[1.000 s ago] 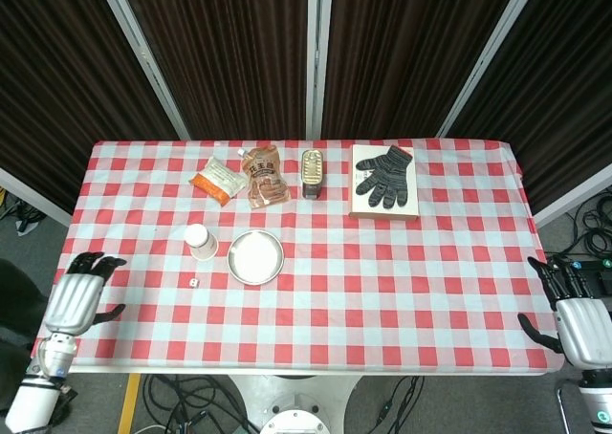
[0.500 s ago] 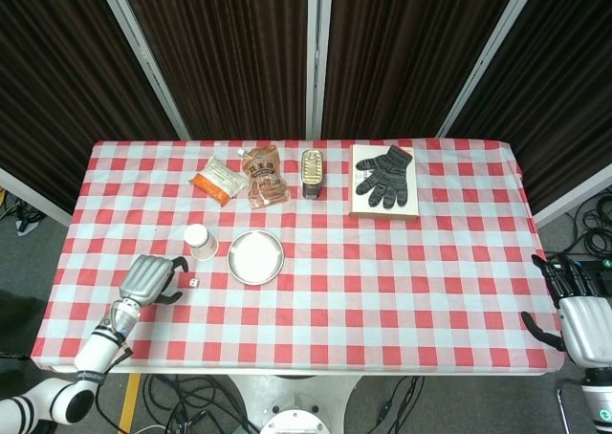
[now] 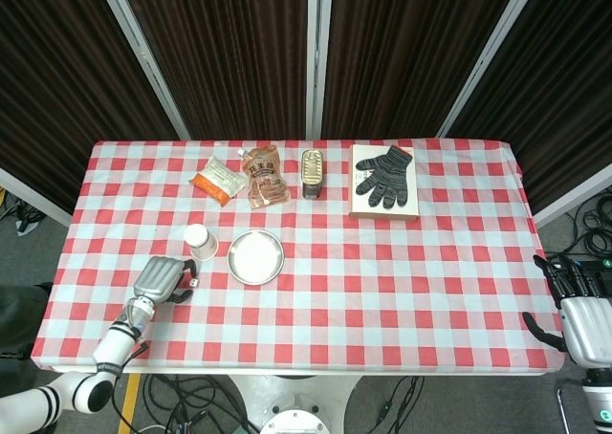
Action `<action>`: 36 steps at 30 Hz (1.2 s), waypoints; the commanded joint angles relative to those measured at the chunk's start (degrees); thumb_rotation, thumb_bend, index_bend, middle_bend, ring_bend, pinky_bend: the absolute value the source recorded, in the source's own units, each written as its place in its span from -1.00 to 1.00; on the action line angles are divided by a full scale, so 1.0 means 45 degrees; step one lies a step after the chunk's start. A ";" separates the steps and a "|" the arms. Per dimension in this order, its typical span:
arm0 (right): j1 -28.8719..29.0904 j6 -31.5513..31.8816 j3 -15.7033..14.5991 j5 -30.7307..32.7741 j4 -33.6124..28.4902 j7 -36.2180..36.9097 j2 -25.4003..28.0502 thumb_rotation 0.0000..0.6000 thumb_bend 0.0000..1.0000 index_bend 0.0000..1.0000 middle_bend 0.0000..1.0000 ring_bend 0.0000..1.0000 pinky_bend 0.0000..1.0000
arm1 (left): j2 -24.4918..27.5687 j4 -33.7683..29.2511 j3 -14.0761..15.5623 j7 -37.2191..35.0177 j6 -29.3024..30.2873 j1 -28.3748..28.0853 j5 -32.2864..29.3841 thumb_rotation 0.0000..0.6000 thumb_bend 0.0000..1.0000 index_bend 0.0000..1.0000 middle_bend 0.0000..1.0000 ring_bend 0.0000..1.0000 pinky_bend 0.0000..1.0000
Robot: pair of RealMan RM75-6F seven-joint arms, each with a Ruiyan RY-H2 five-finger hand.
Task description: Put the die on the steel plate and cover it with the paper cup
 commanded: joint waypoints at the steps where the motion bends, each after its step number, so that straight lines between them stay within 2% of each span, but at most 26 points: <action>1: 0.0007 -0.0029 -0.0010 0.0008 0.0015 0.0013 -0.0019 1.00 -0.60 -0.99 -0.65 -1.00 -0.81 | -0.0119 0.0180 0.0059 0.0113 0.0059 -0.0043 -0.0019 1.00 -0.41 -0.07 0.74 0.69 0.75; 5: 0.0005 -0.0047 -0.0014 0.0029 0.0057 0.0057 -0.0031 1.00 -0.59 -0.99 -0.65 -1.00 -0.81 | -0.0281 0.0411 0.0045 0.0052 0.0022 -0.0132 -0.0096 1.00 -0.34 -0.01 0.76 0.70 0.75; 10: -0.0007 -0.0055 -0.0013 0.0067 0.0103 0.0124 -0.0053 1.00 -0.59 -0.98 -0.64 -1.00 -0.81 | -0.0433 0.0633 0.0094 0.0150 0.0075 -0.0216 -0.0094 1.00 -0.22 0.17 0.78 0.74 0.77; 16: 0.0018 -0.0163 -0.0042 0.0091 0.0166 0.0160 -0.0121 1.00 -0.59 -0.98 -0.64 -1.00 -0.81 | -0.0100 -0.0573 0.0183 0.0229 0.0745 -0.0166 0.0437 1.00 -0.20 0.24 0.79 0.76 0.80; 20: 0.0016 -0.0141 -0.0028 0.0096 0.0124 0.0124 -0.0095 1.00 -0.59 -0.98 -0.63 -1.00 -0.81 | -0.0112 -0.1297 0.0058 0.0924 0.1206 -0.0337 0.0719 1.00 -0.21 0.23 0.80 0.77 0.80; 23: -0.0032 -0.0077 -0.0038 0.0101 0.0132 0.0134 -0.0075 1.00 -0.59 -0.98 -0.63 -1.00 -0.81 | -0.0707 -0.1050 -0.0199 0.2030 0.1604 -0.0625 0.0779 1.00 -0.21 0.23 0.79 0.76 0.80; 30: -0.0113 0.0027 -0.0046 0.0117 0.0156 0.0181 -0.0073 1.00 -0.59 -0.98 -0.63 -1.00 -0.81 | -0.1750 -0.0493 -0.0825 0.4315 0.0665 -0.1642 -0.0674 1.00 -0.21 0.16 0.77 0.76 0.80; 36: -0.0187 0.0136 -0.0066 0.0085 0.0223 0.0261 -0.0095 1.00 -0.59 -0.98 -0.63 -1.00 -0.81 | -0.2325 -0.0304 -0.1253 0.5378 0.0494 -0.2191 -0.1761 1.00 -0.20 0.12 0.77 0.76 0.80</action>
